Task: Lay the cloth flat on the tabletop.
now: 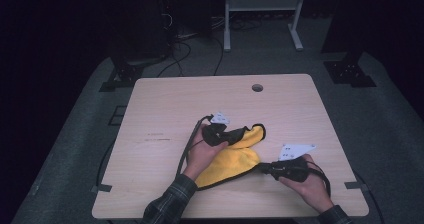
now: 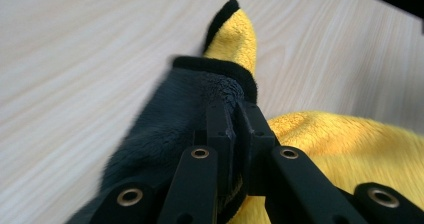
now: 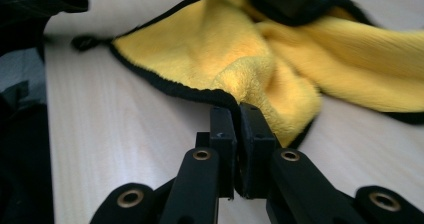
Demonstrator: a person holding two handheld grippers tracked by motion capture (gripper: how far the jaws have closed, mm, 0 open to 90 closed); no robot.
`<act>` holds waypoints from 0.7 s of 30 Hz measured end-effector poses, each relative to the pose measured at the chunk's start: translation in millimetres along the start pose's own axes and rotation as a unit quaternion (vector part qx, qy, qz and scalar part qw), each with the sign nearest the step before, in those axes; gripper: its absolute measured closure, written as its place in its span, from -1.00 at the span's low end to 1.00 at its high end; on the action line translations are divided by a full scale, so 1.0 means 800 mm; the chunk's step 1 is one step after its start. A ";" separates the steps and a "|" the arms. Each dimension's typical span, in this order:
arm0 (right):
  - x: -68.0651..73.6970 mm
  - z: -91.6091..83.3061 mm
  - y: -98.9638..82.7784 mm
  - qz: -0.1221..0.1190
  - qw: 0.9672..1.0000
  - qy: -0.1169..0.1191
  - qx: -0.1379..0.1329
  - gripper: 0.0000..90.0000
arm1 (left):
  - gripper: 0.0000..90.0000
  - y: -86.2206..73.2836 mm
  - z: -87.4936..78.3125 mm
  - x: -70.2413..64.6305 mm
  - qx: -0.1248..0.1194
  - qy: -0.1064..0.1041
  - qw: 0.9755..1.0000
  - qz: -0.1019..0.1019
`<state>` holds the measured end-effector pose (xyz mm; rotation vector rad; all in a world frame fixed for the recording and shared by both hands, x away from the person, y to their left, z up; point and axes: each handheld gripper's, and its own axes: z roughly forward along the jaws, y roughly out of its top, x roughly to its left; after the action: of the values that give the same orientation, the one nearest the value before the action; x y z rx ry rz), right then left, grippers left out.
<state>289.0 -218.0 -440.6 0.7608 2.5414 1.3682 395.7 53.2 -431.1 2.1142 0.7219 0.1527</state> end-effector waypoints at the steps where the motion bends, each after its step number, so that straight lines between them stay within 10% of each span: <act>1: -0.003 -0.004 0.000 0.007 1.000 -0.005 -0.003 0.90 | 0.89 -0.001 -0.005 0.002 -0.004 0.002 1.000 -0.002; 21: -0.075 -0.054 -0.011 0.069 0.989 -0.124 -0.040 0.93 | 0.89 -0.060 -0.106 0.056 -0.043 0.039 0.995 -0.085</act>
<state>321.9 -284.0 -428.9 1.0379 2.2683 1.3127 381.1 159.1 -422.7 1.9652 0.9205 0.1703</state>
